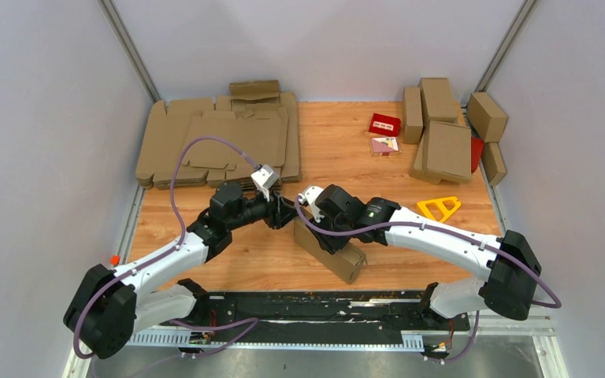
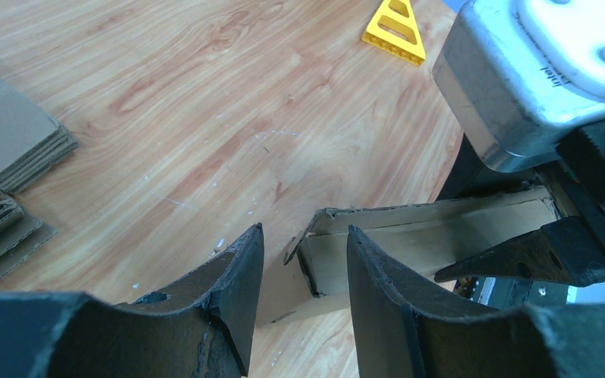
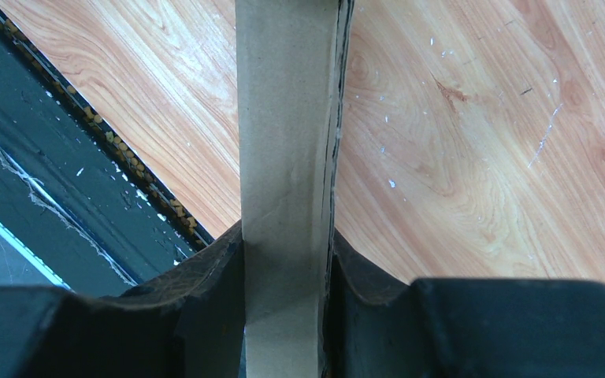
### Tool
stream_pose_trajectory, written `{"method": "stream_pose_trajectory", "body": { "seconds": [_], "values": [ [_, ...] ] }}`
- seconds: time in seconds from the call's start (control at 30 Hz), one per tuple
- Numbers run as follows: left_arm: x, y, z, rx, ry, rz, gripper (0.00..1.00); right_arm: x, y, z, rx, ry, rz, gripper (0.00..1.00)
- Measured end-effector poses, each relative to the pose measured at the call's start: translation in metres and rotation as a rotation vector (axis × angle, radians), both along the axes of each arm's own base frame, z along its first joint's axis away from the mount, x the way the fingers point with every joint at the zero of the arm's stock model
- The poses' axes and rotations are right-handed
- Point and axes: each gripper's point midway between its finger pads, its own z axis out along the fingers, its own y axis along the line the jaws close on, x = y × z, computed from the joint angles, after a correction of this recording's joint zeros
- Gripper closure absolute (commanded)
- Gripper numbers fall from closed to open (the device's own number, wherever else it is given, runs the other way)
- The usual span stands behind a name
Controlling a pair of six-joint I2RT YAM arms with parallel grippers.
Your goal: Fold the paper box
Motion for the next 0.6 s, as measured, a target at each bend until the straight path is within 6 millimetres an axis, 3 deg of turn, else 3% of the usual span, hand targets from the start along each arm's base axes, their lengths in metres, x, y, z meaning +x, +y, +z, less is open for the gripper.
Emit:
{"method": "stream_pose_trajectory", "body": {
  "seconds": [0.1,0.27,0.43,0.6],
  "values": [
    [0.0003,-0.0004,0.003,-0.008,-0.009,0.0,0.55,0.0,0.0,0.0,0.0,0.0,0.0,0.73],
    [-0.0003,-0.002,0.0061,-0.021,-0.013,-0.007,0.77,0.0,0.0,0.0,0.0,0.0,0.0,0.73],
    [-0.0017,-0.0037,0.0089,-0.033,-0.018,-0.02,0.88,0.0,0.0,0.0,0.0,0.0,0.0,0.73],
    [-0.0018,-0.0039,0.0091,-0.034,-0.02,-0.021,0.91,0.0001,0.0002,0.0001,0.0,0.0,0.0,0.73]
  ]
}}
